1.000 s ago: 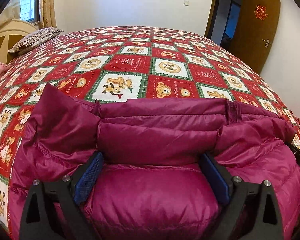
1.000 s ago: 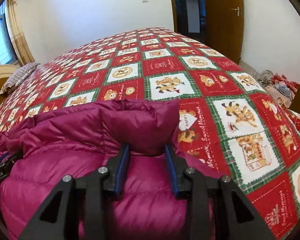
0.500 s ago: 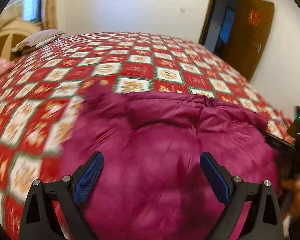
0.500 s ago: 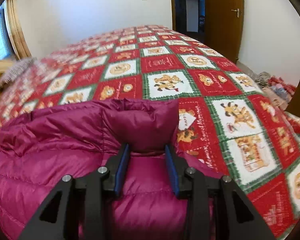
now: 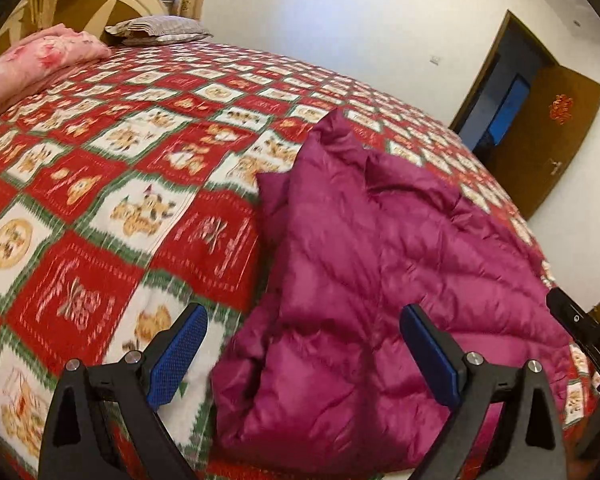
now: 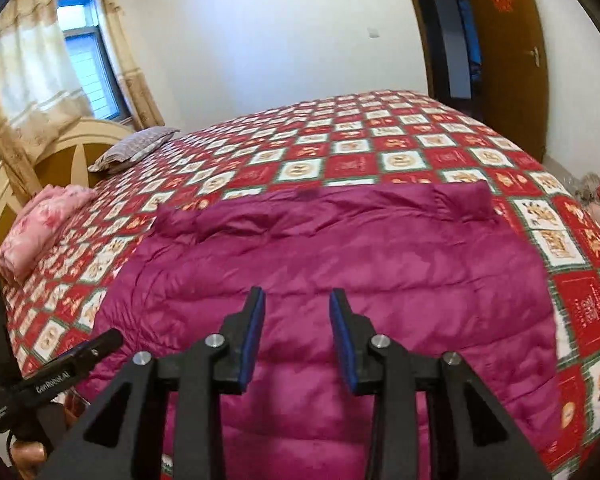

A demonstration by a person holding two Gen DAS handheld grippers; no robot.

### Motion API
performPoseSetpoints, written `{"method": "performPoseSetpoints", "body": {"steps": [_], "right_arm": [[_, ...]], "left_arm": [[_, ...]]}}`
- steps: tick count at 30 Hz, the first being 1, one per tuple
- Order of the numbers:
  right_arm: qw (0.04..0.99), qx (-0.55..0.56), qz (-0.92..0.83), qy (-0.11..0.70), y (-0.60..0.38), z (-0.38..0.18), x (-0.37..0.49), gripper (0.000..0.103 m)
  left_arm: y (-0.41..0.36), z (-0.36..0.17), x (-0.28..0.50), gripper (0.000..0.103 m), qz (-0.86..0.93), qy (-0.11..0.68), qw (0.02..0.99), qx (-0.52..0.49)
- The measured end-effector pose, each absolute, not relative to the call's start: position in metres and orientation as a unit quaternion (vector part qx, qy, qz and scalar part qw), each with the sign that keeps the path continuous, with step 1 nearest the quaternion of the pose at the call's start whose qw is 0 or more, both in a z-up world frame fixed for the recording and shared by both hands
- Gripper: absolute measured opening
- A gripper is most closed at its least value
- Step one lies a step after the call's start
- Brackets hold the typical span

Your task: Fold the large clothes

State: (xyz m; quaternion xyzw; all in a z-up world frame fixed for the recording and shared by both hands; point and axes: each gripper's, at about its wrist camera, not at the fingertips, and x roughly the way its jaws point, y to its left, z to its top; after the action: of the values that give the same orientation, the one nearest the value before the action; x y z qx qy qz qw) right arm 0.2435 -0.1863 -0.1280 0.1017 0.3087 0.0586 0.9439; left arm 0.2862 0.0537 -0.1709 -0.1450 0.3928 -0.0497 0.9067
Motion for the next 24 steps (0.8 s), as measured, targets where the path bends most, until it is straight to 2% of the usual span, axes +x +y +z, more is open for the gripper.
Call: {"method": "performPoseSetpoints", "body": {"steps": [4, 7, 14, 16, 17, 18, 19, 21, 24], "right_arm": [[0.917, 0.125, 0.058, 0.374, -0.180, -0.174, 0.267, 0.036], [0.920, 0.127, 0.061, 0.366, -0.181, -0.185, 0.264, 0.036], [0.929, 0.103, 0.051, 0.352, -0.173, -0.188, 0.257, 0.036], [0.928, 0.108, 0.053, 0.354, -0.174, -0.187, 0.257, 0.036], [0.927, 0.113, 0.057, 0.354, -0.176, -0.187, 0.258, 0.036], [0.926, 0.117, 0.059, 0.354, -0.178, -0.188, 0.259, 0.036], [0.925, 0.120, 0.062, 0.355, -0.179, -0.188, 0.259, 0.036], [0.924, 0.121, 0.062, 0.356, -0.179, -0.189, 0.259, 0.036], [0.923, 0.123, 0.061, 0.360, -0.179, -0.188, 0.257, 0.036]], "left_arm": [[0.052, -0.191, 0.279, 0.097, -0.041, 0.407, 0.897, -0.168], [0.043, -0.190, 0.275, 0.097, -0.036, 0.400, 0.904, -0.146], [0.026, -0.187, 0.272, 0.097, -0.103, 0.377, 0.897, -0.206], [0.024, -0.185, 0.275, 0.087, -0.129, 0.371, 0.889, -0.234], [0.022, -0.183, 0.276, 0.074, -0.135, 0.371, 0.887, -0.239], [0.017, -0.181, 0.278, 0.066, -0.137, 0.372, 0.887, -0.237], [0.013, -0.177, 0.279, 0.062, -0.139, 0.370, 0.889, -0.233], [0.007, -0.167, 0.282, 0.031, -0.152, 0.358, 0.894, -0.225], [0.002, -0.152, 0.284, 0.025, -0.176, 0.343, 0.896, -0.220]]}}
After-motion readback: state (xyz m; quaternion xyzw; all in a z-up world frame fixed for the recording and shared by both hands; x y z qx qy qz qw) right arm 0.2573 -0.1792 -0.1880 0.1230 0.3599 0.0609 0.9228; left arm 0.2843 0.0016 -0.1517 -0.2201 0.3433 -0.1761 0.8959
